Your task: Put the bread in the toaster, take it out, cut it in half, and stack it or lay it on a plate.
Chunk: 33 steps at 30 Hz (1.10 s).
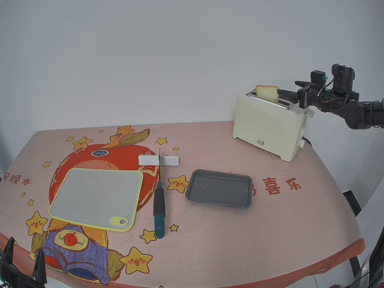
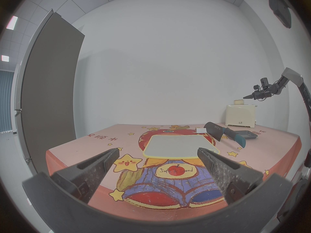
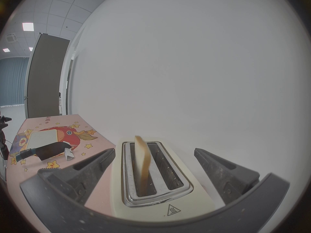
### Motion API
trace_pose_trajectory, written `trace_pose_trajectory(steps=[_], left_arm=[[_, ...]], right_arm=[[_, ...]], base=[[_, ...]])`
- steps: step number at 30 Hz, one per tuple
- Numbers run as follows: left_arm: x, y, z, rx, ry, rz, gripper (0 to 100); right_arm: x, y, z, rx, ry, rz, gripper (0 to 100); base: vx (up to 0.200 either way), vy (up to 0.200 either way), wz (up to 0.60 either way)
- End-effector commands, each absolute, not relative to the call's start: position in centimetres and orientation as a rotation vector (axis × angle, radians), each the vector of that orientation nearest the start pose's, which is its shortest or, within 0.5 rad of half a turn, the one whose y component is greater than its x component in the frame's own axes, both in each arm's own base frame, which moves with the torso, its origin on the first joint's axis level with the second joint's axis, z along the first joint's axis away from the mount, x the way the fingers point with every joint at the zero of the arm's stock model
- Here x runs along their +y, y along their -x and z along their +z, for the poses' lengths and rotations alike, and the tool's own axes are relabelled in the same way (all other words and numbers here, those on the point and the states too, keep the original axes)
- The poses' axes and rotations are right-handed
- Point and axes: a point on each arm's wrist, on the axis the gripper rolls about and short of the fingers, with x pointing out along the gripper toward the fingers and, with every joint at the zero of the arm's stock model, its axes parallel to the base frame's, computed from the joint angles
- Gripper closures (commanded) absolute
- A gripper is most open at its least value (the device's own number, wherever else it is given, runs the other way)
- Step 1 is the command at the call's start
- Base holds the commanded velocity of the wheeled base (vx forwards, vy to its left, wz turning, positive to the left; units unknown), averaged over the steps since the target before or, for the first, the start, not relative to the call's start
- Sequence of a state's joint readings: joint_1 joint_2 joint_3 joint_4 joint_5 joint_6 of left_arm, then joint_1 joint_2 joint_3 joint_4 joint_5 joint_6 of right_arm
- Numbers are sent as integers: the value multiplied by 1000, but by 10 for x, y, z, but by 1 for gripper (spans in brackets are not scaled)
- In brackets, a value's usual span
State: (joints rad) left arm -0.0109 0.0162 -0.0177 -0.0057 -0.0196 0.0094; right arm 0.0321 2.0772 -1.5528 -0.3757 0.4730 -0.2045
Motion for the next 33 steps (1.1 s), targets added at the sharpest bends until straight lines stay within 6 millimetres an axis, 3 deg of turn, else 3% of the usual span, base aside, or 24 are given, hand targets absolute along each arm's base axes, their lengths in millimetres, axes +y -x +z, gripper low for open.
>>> trace_pose_trajectory(steps=[1,5,14,18,24,33], left_arm=[[0,23,76,-6,-9,-31,0],[0,23,76,-6,-9,-31,0],[0,23,76,-6,-9,-31,0],[0,23,76,-6,-9,-31,0],[0,23,76,-6,-9,-31,0],[0,23,76,-6,-9,-31,0]], right_arm=[[20,-424,234,86,158,507,0],[15,-414,240,87,146,494,0],[8,-351,260,147,-82,331,0],[-3,-326,253,199,-161,288,0],[-24,-318,237,241,-185,218,0],[-31,-295,252,203,-290,187,0]], base=[[0,0,0],[0,0,0],[0,0,0],[0,0,0],[0,0,0],[0,0,0]])
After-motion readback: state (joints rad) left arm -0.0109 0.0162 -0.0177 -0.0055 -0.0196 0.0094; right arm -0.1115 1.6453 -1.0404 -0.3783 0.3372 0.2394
